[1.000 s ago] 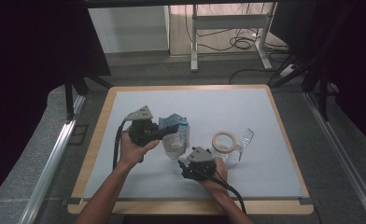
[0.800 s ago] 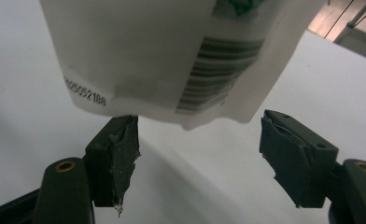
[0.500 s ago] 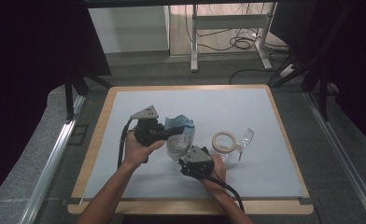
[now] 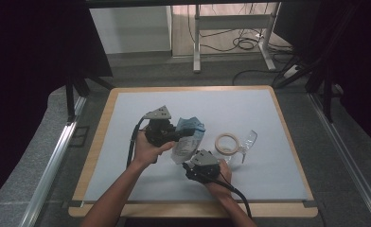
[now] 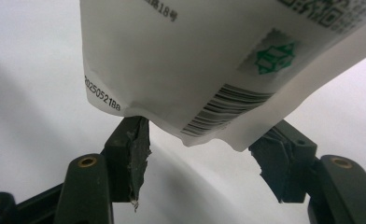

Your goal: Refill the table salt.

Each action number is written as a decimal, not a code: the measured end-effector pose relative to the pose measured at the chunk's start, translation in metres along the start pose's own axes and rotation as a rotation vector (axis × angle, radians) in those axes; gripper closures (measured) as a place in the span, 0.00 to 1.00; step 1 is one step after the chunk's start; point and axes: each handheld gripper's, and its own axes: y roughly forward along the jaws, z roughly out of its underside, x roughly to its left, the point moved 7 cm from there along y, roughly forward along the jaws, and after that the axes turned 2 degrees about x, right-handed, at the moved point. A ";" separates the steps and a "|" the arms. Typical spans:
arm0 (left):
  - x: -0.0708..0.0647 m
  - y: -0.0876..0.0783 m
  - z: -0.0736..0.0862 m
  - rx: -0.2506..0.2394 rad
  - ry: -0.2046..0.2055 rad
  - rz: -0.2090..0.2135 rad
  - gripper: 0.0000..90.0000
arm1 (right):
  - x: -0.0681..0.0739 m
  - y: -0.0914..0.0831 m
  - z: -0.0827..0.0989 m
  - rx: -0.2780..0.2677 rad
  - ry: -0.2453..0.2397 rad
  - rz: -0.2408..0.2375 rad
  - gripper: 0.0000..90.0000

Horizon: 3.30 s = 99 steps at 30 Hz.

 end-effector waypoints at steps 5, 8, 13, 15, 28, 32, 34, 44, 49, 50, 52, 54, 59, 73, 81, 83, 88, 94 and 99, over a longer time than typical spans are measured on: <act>-0.008 -0.001 -0.003 -0.013 0.005 0.032 1.00 | -0.003 0.002 0.003 0.011 0.001 0.007 0.43; -0.011 -0.002 -0.005 -0.017 0.014 0.027 1.00 | -0.004 0.002 0.003 0.000 -0.011 0.028 0.44; -0.006 -0.001 -0.006 -0.022 -0.013 0.042 1.00 | -0.003 -0.004 -0.002 -0.032 -0.020 0.036 0.50; -0.004 0.001 -0.006 -0.018 -0.019 0.044 1.00 | -0.002 -0.004 -0.002 -0.032 -0.017 0.028 0.51; -0.001 0.025 -0.010 0.013 -0.049 0.081 1.00 | 0.003 -0.012 0.003 -0.024 0.047 -0.066 0.54; 0.000 0.033 -0.013 0.023 -0.061 0.093 1.00 | 0.002 -0.015 0.004 -0.025 0.071 -0.074 0.54; 0.000 0.037 -0.015 0.028 -0.064 0.097 1.00 | 0.000 -0.017 0.005 -0.027 0.083 -0.068 0.54; -0.002 0.054 -0.021 0.045 -0.060 0.092 1.00 | -0.005 -0.021 0.008 -0.045 0.140 -0.058 0.53; 0.000 0.063 -0.022 0.065 -0.068 0.093 1.00 | -0.008 -0.022 0.010 -0.044 0.149 -0.057 0.53; 0.001 0.065 -0.022 0.071 -0.067 0.094 1.00 | -0.008 -0.022 0.011 -0.045 0.157 -0.063 0.53; 0.002 0.069 -0.022 0.077 -0.068 0.091 1.00 | -0.010 -0.021 0.012 -0.040 0.169 -0.062 0.53; 0.003 0.071 -0.022 0.082 -0.071 0.093 1.00 | -0.011 -0.021 0.013 -0.036 0.182 -0.065 0.53; 0.005 0.075 -0.024 0.098 -0.073 0.090 1.00 | -0.011 -0.021 0.014 -0.037 0.198 -0.074 0.53; 0.002 0.084 -0.029 0.142 -0.055 0.074 1.00 | -0.014 -0.022 0.012 -0.045 0.245 -0.088 0.53; 0.002 0.088 -0.031 0.167 -0.048 0.072 1.00 | -0.013 -0.023 0.010 -0.059 0.265 -0.082 0.53; 0.001 0.088 -0.032 0.173 -0.049 0.071 1.00 | -0.013 -0.024 0.009 -0.061 0.268 -0.081 0.53; 0.001 0.090 -0.032 0.185 -0.049 0.076 1.00 | -0.012 -0.024 0.009 -0.063 0.281 -0.081 0.53; 0.002 0.093 -0.033 0.216 -0.041 0.079 1.00 | -0.009 -0.024 0.007 -0.074 0.298 -0.076 0.53; 0.004 0.094 -0.034 0.238 -0.046 0.074 1.00 | -0.008 -0.024 0.005 -0.083 0.302 -0.070 0.53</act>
